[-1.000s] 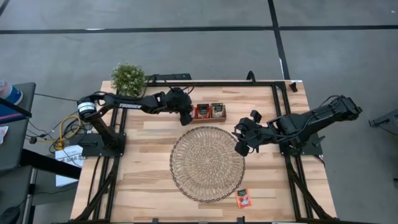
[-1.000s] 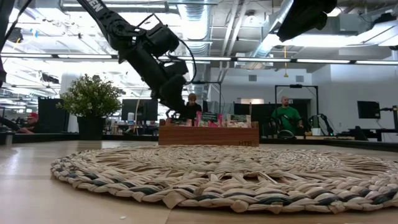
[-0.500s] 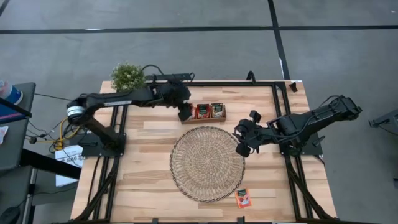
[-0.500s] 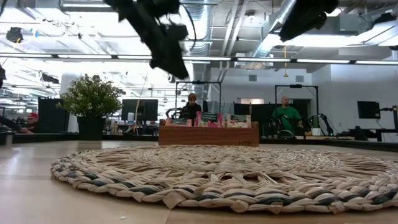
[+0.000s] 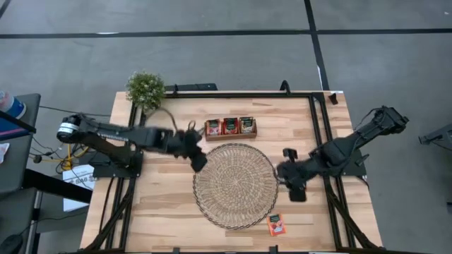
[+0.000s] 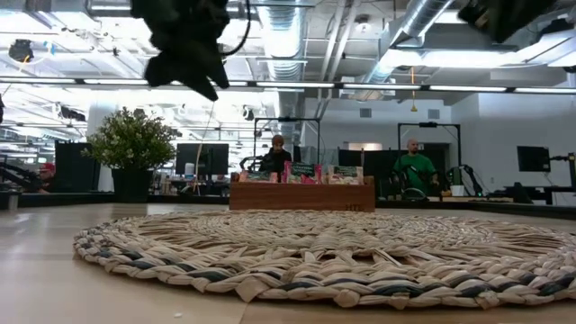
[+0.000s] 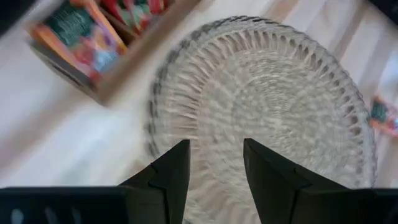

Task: Pick & Place Tea
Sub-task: Put the orange tea bag into the left section of the wooden organizer

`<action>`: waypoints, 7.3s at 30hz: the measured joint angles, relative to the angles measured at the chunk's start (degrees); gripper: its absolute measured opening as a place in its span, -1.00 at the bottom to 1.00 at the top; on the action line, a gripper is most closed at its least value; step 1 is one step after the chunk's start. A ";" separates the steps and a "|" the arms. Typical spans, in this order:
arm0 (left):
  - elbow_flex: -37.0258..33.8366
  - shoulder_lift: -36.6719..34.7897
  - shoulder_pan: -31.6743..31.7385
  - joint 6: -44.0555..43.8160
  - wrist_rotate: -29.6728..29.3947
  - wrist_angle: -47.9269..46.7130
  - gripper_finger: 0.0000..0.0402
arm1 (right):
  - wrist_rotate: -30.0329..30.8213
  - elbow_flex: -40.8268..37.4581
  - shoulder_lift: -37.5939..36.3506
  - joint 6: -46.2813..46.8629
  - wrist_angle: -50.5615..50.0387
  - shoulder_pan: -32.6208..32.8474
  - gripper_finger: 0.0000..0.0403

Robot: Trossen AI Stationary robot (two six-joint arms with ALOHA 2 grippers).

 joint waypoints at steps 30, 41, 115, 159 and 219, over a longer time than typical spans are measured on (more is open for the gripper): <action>-15.99 -0.05 -30.72 -22.10 -22.92 12.49 -0.29 | -10.49 1.82 35.21 11.69 13.82 13.68 -0.41; -15.99 -0.05 -30.73 -21.84 -22.97 12.91 -0.29 | -10.21 1.96 36.57 14.05 13.83 13.92 -0.41; -15.97 0.00 -27.43 -4.06 -23.51 42.15 -0.29 | 8.99 37.18 40.17 17.81 -32.32 13.68 -1.00; -15.95 0.00 1.68 -11.61 2.19 55.74 -0.29 | 23.14 47.84 40.09 -35.31 -17.49 -14.84 -1.00; -15.91 1.42 1.58 -8.42 -5.29 53.01 -1.00 | 20.98 47.84 40.09 -38.10 -14.52 -16.91 -1.00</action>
